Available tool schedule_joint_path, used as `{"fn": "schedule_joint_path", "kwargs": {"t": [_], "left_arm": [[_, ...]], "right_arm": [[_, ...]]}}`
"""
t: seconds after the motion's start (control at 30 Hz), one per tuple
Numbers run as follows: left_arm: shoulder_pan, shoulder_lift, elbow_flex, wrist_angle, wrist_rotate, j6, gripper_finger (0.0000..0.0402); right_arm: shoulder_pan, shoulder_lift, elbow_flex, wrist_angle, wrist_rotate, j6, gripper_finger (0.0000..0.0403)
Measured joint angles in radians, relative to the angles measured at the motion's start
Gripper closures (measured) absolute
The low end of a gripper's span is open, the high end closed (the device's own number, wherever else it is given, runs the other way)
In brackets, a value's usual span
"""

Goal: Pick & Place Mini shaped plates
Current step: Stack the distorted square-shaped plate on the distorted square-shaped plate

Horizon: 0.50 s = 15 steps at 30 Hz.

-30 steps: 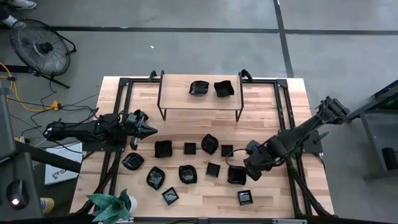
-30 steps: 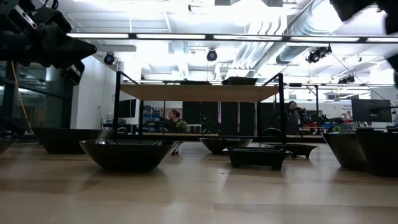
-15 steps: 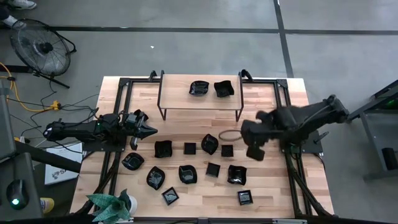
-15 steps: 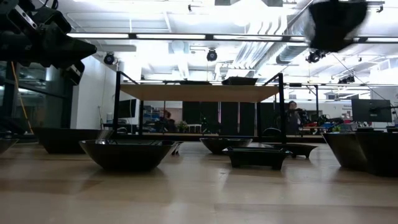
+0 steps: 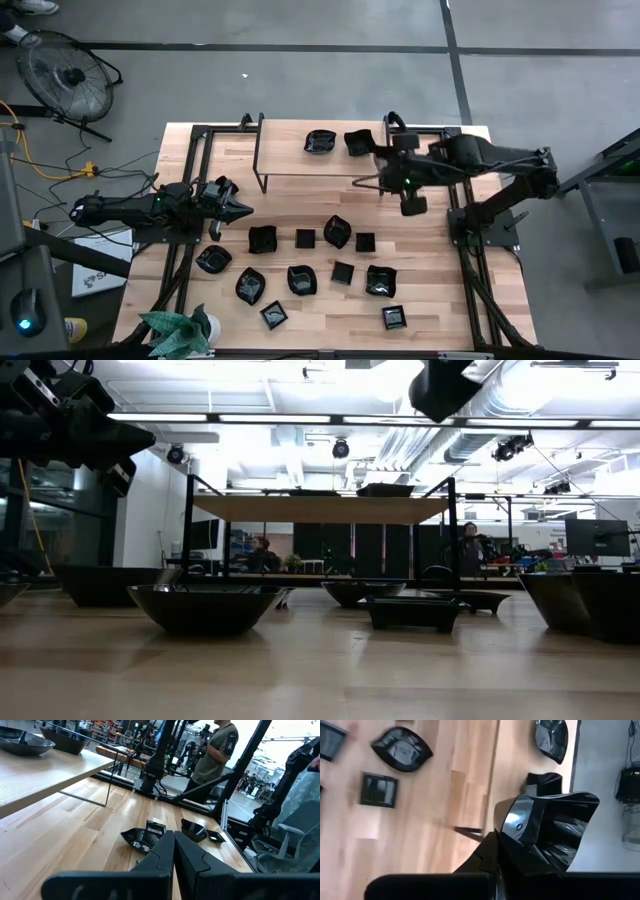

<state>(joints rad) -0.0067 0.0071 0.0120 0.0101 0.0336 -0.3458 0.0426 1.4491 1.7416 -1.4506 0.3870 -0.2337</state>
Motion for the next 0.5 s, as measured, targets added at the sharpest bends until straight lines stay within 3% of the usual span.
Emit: {"fn": "schedule_joint_path", "kwargs": {"t": [0.5], "left_arm": [[0.0,0.0,0.0,0.0,0.0,0.0,0.04]], "right_arm": [[-0.357,0.078,-0.023,0.261,-0.154,-0.559,0.0403]]}}
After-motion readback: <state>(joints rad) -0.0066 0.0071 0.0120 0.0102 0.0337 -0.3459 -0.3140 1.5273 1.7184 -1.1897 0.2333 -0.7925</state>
